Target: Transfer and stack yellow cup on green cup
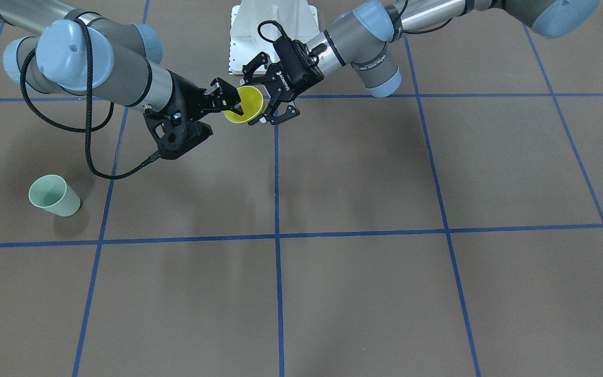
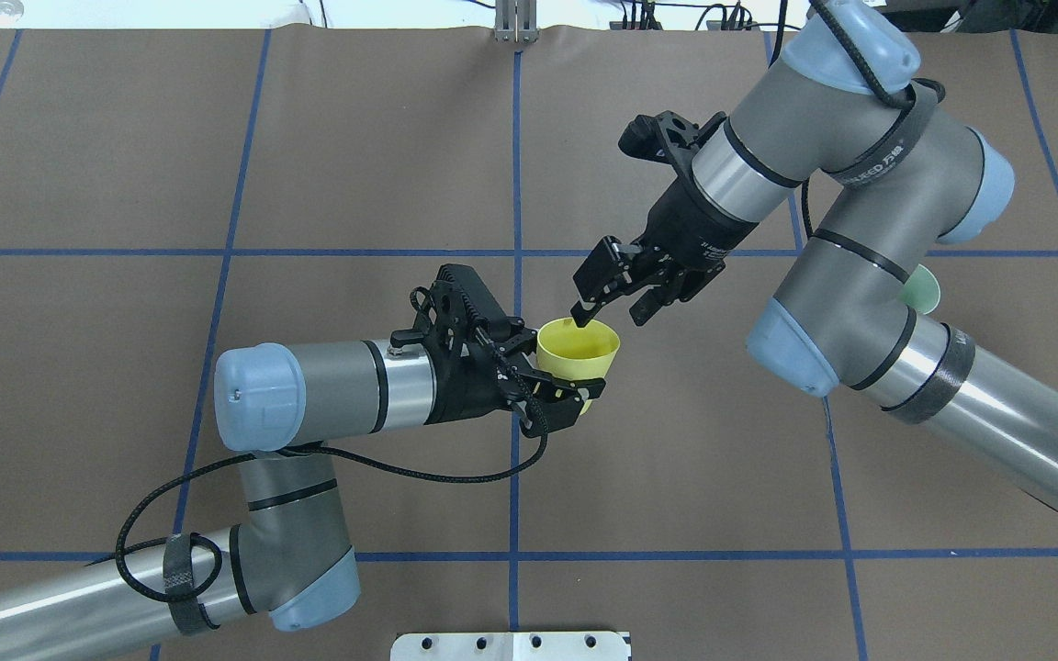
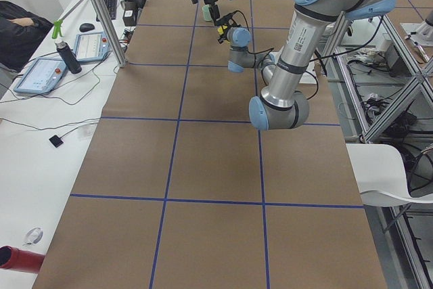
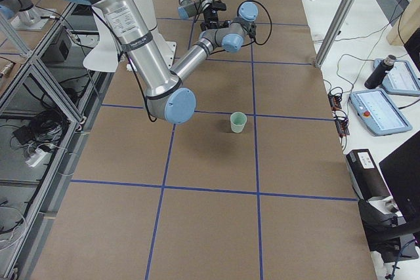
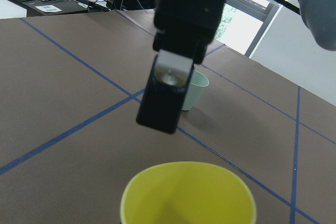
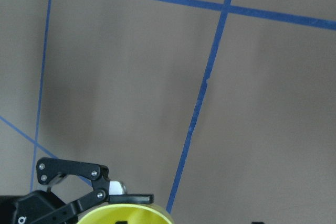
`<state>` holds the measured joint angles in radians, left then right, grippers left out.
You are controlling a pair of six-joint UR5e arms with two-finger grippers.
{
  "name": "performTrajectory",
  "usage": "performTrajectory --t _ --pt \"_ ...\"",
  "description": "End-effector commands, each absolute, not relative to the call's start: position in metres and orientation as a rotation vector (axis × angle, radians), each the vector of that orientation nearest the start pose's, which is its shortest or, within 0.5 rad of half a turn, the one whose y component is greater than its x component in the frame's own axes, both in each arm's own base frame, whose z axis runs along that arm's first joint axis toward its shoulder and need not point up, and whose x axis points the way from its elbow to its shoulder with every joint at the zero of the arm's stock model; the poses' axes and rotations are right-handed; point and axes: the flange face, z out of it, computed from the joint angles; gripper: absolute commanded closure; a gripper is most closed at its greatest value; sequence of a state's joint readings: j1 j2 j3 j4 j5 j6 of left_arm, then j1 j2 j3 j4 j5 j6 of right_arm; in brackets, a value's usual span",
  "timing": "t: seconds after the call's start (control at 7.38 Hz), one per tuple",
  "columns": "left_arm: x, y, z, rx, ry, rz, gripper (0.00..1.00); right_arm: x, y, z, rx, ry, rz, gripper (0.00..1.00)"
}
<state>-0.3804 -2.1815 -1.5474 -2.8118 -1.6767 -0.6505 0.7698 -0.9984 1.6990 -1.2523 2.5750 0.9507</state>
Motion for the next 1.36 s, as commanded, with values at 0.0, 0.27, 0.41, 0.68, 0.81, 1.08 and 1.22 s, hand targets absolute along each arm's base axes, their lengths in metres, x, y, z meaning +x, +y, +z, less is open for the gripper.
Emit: performTrajectory --t 0.0,0.27,0.41,0.68,0.81,1.08,1.22 --pt "0.551 -0.352 0.171 1.064 1.523 0.475 1.0 -0.431 -0.462 0.217 -0.137 -1.284 -0.4 0.22" --pt "0.552 -0.353 0.174 1.062 1.523 0.476 1.0 -0.417 -0.469 0.225 -0.156 -1.289 -0.387 0.24" --pt "0.551 -0.353 0.174 1.064 1.523 0.475 1.0 -0.409 -0.474 0.226 -0.169 -1.298 -0.381 0.26" --pt "0.552 -0.353 0.173 1.064 1.523 0.475 1.0 -0.409 -0.474 0.225 -0.17 -1.297 -0.381 0.35" --pt "0.552 -0.353 0.173 1.062 1.523 0.474 1.0 -0.409 -0.474 0.224 -0.17 -1.297 -0.381 0.35" --pt "0.556 -0.355 0.174 1.059 1.517 0.476 1.0 -0.415 -0.47 0.227 -0.177 -1.291 -0.384 0.38" --pt "0.556 -0.355 0.174 1.058 1.518 0.474 1.0 -0.416 -0.469 0.226 -0.177 -1.292 -0.386 0.41"
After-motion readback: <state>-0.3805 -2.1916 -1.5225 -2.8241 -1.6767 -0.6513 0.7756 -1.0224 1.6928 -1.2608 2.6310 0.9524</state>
